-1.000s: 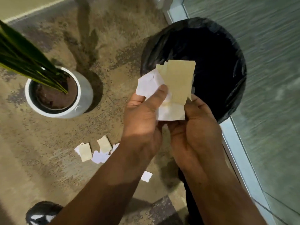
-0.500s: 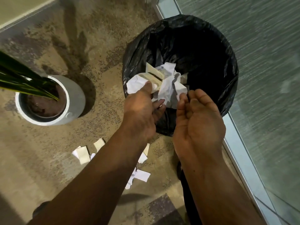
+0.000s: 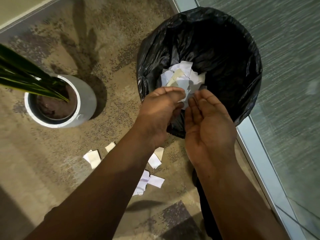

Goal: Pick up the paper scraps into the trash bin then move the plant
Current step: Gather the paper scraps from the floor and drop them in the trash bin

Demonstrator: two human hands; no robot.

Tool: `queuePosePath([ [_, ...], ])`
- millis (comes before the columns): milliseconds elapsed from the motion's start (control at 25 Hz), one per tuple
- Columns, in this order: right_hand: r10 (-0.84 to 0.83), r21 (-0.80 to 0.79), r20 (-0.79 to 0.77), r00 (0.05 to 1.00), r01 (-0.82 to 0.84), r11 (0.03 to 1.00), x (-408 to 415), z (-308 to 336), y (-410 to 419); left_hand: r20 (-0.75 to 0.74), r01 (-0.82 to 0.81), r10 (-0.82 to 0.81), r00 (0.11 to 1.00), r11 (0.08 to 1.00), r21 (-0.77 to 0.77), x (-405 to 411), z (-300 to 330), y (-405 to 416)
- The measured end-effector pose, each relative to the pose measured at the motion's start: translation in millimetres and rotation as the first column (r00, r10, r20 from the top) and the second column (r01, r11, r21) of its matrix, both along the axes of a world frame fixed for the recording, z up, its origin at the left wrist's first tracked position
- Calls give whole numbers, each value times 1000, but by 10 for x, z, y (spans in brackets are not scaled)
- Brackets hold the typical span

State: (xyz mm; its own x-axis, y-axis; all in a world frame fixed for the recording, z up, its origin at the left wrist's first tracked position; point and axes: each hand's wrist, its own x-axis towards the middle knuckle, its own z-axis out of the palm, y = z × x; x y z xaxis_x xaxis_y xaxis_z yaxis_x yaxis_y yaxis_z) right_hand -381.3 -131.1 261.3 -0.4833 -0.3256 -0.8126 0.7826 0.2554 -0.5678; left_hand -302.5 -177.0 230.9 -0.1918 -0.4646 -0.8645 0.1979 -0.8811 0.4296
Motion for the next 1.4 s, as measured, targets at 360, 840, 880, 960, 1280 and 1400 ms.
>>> queuePosePath([
  [360,434,-169,31,900,-423,890,656,-142,164,-116,-89,51,992,934,-347,1027,-206,363],
  [840,998,525,1,-61,-849,-53,1611,-1858,1544,519,5,-24,855,999,38,3134,-1978,2056],
  [880,985,543,-11,-173,-828,-139,1644,-2029,1549,558,40,-38,829,999,8,3208,-2091,2127],
  [960,912,580,-54,-406,-757,-302,1726,-2319,1437,690,196,-113,715,980,-43,3301,-2303,2197],
  [1280,620,740,-130,-774,-492,-459,2371,-2965,888,831,507,-218,512,857,-88,3224,-2676,2105],
  [1400,478,810,-58,-877,-321,-490,2507,-3038,893,856,507,-143,496,849,-152,3194,-2687,2013],
])
